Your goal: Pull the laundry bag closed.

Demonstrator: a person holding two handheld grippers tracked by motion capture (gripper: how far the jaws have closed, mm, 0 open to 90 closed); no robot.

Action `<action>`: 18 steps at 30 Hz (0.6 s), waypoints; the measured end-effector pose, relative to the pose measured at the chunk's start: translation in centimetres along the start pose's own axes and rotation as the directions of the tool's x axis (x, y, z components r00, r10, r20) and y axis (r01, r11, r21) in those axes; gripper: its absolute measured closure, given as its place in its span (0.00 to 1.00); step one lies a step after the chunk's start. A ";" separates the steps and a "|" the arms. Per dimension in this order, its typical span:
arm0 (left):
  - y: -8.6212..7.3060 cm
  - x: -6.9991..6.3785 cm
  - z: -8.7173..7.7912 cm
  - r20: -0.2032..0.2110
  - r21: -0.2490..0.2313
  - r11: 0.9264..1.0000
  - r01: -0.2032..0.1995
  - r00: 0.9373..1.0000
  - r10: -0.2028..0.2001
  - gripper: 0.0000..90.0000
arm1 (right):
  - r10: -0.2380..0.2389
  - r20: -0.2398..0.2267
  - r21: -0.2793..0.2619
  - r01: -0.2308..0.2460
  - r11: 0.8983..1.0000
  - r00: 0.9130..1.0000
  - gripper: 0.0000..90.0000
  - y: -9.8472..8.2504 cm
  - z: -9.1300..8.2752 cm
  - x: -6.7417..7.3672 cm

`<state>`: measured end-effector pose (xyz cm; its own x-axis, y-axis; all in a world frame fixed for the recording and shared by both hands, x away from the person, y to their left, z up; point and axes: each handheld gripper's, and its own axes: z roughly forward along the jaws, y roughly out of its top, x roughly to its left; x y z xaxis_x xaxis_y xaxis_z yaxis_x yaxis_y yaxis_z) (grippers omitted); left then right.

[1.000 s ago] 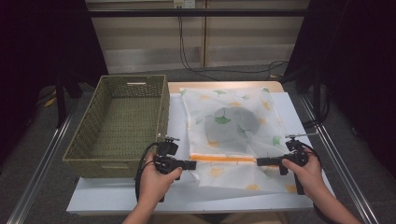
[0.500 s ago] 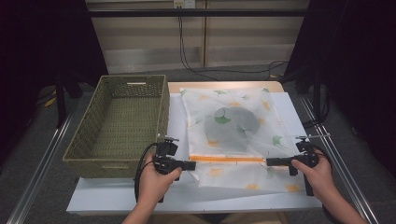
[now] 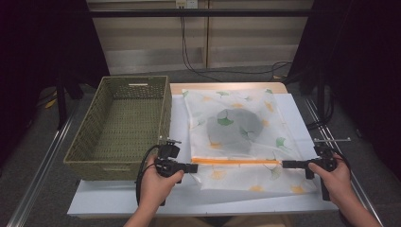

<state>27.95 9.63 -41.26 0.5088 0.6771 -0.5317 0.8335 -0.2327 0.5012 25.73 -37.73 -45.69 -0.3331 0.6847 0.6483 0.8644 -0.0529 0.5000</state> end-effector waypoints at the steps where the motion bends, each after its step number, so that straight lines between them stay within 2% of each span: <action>1: 0.0 0.0 0.0 0.000 0.000 1.000 0.000 1.000 0.000 0.98 | 0.006 -0.004 -0.003 -0.006 1.000 1.000 1.00 -0.1 -0.2 -0.1; 5: 0.0 0.0 0.0 -0.003 0.002 1.000 0.000 1.000 0.000 0.98 | 0.021 0.003 -0.016 -0.021 1.000 1.000 1.00 -0.4 -1.0 -0.7; 18: 0.1 0.1 -0.1 -0.008 0.004 1.000 -0.002 1.000 0.002 0.98 | 0.044 0.066 -0.050 -0.041 0.998 0.997 1.00 -1.0 -3.1 -2.2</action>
<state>28.02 9.74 -41.18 0.5089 0.6822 -0.5250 0.8332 -0.2370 0.4997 24.44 -41.42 -45.89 -0.2694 0.7281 0.6304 0.8574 -0.1168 0.5013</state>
